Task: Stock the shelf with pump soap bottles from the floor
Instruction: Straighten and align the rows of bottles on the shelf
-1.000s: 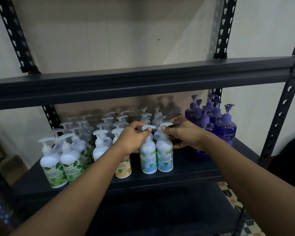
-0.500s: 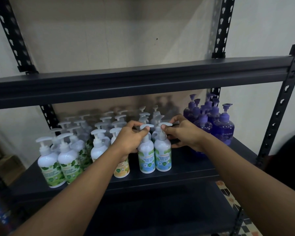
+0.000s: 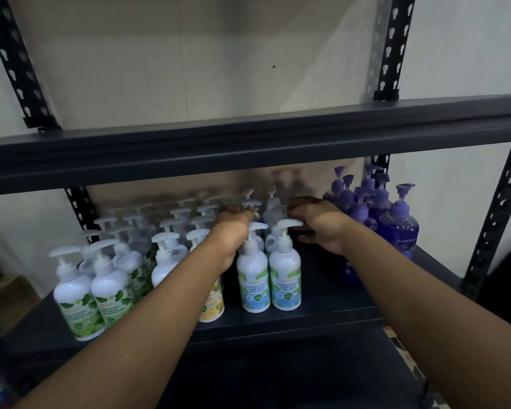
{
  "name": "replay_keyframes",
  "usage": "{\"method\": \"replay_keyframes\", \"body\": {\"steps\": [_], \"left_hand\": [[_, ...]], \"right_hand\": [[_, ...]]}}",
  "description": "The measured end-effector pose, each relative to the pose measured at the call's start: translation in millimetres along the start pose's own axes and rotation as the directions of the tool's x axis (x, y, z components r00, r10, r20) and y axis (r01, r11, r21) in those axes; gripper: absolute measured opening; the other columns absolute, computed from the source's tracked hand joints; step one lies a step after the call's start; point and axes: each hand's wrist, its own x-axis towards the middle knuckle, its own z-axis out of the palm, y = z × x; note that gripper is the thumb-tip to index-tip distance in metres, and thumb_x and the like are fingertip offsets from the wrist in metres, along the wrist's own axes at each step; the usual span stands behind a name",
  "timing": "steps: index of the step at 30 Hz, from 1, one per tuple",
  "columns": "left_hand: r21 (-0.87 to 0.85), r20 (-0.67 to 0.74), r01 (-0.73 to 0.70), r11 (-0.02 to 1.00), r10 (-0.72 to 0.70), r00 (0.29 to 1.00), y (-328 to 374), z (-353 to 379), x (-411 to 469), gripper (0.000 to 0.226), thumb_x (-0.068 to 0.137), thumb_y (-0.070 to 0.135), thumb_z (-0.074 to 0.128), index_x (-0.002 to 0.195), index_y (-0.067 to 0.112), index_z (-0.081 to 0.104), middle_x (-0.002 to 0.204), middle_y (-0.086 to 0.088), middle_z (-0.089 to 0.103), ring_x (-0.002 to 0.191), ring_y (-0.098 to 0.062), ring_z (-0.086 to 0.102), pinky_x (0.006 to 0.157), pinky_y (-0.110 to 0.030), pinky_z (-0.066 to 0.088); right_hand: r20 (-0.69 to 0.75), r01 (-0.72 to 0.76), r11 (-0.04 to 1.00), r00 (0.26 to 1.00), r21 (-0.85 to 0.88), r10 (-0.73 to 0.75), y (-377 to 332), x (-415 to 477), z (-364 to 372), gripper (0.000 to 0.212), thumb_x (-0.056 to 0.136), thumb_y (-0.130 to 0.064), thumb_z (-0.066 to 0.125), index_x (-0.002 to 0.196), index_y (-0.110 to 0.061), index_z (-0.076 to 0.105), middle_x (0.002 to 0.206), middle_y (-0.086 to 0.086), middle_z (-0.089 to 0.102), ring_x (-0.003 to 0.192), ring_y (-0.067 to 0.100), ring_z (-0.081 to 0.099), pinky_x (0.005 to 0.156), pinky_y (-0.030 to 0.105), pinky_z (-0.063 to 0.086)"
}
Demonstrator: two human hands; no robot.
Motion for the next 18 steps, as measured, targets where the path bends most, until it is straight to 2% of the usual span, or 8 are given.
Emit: {"method": "replay_keyframes", "body": {"steps": [1, 3, 5, 8, 12, 15, 18], "left_hand": [[-0.008, -0.013, 0.008, 1.000, -0.008, 1.000, 0.9, 1.0, 3.1, 0.022, 0.097, 0.026, 0.058, 0.114, 0.012, 0.063, 0.108, -0.019, 0.071, 0.093, -0.030, 0.064, 0.084, -0.041, 0.052], [-0.013, -0.026, 0.025, 1.000, -0.026, 0.999, -0.2, 2.5, 9.9, 0.017, 0.098, 0.019, 0.057, 0.113, 0.015, 0.065, 0.094, -0.011, 0.069, 0.084, -0.026, 0.059, 0.077, -0.036, 0.047], [-0.020, -0.028, 0.034, 0.999, -0.034, 0.999, -1.8, 2.8, 14.3, 0.019, 0.098, 0.015, 0.057, 0.115, 0.019, 0.064, 0.088, -0.005, 0.067, 0.079, -0.025, 0.058, 0.075, -0.033, 0.046], [-0.037, -0.015, 0.046, 0.998, -0.047, 0.999, -5.2, 1.1, 19.4, 0.018, 0.099, 0.013, 0.055, 0.110, 0.023, 0.064, 0.090, -0.005, 0.069, 0.076, -0.023, 0.058, 0.070, -0.031, 0.045], [-0.024, 0.024, 0.068, 0.997, -0.067, 0.997, -6.8, -0.5, 26.2, 0.030, 0.103, 0.006, 0.039, 0.098, 0.025, 0.062, 0.079, 0.002, 0.077, 0.067, -0.020, 0.057, 0.069, -0.033, 0.042], [-0.011, 0.038, 0.075, 0.997, -0.074, 0.997, -8.3, -1.4, 29.0, 0.036, 0.103, 0.004, 0.035, 0.103, 0.026, 0.064, 0.079, 0.002, 0.077, 0.072, -0.025, 0.059, 0.077, -0.038, 0.043], [-0.027, 0.026, 0.078, 0.997, -0.077, 0.997, -9.8, -2.7, 30.1, 0.041, 0.102, 0.005, 0.035, 0.106, 0.028, 0.068, 0.094, -0.012, 0.073, 0.086, -0.029, 0.058, 0.079, -0.041, 0.046]], "right_hand": [[0.005, -0.009, 1.000, 1.000, 0.003, 0.009, 0.5, 2.8, 0.3, 0.024, 0.098, -0.012, 0.056, 0.115, -0.025, 0.067, 0.119, 0.008, 0.071, 0.102, 0.024, 0.065, 0.086, 0.038, 0.050], [0.020, -0.025, 1.000, 0.999, 0.004, 0.025, 3.3, 7.6, 1.4, 0.025, 0.097, -0.010, 0.057, 0.115, -0.025, 0.067, 0.117, 0.009, 0.073, 0.102, 0.026, 0.066, 0.090, 0.041, 0.052], [0.033, -0.041, 0.999, 0.999, 0.036, 0.039, 6.1, 10.1, 2.9, 0.026, 0.095, -0.008, 0.058, 0.114, -0.024, 0.067, 0.112, 0.011, 0.074, 0.100, 0.028, 0.067, 0.091, 0.043, 0.055], [0.043, -0.038, 0.997, 0.998, 0.065, 0.035, 8.3, 12.6, 3.5, 0.027, 0.095, -0.005, 0.057, 0.114, -0.022, 0.066, 0.105, 0.012, 0.073, 0.094, 0.028, 0.067, 0.081, 0.040, 0.058], [0.048, -0.026, 0.997, 0.999, 0.066, 0.023, 10.0, 13.8, 2.3, 0.024, 0.094, -0.005, 0.060, 0.112, -0.020, 0.063, 0.103, 0.014, 0.073, 0.094, 0.030, 0.067, 0.092, 0.048, 0.058], [0.062, -0.024, 0.996, 0.998, 0.086, 0.019, 9.5, 11.2, 1.6, 0.021, 0.094, -0.003, 0.060, 0.108, -0.018, 0.060, 0.103, 0.013, 0.072, 0.094, 0.031, 0.067, 0.093, 0.050, 0.057], [0.085, -0.031, 0.993, 0.996, 0.114, 0.022, 9.7, 8.8, 0.2, 0.021, 0.093, 0.000, 0.060, 0.109, -0.014, 0.058, 0.100, 0.015, 0.071, 0.095, 0.032, 0.067, 0.096, 0.052, 0.056]]}}
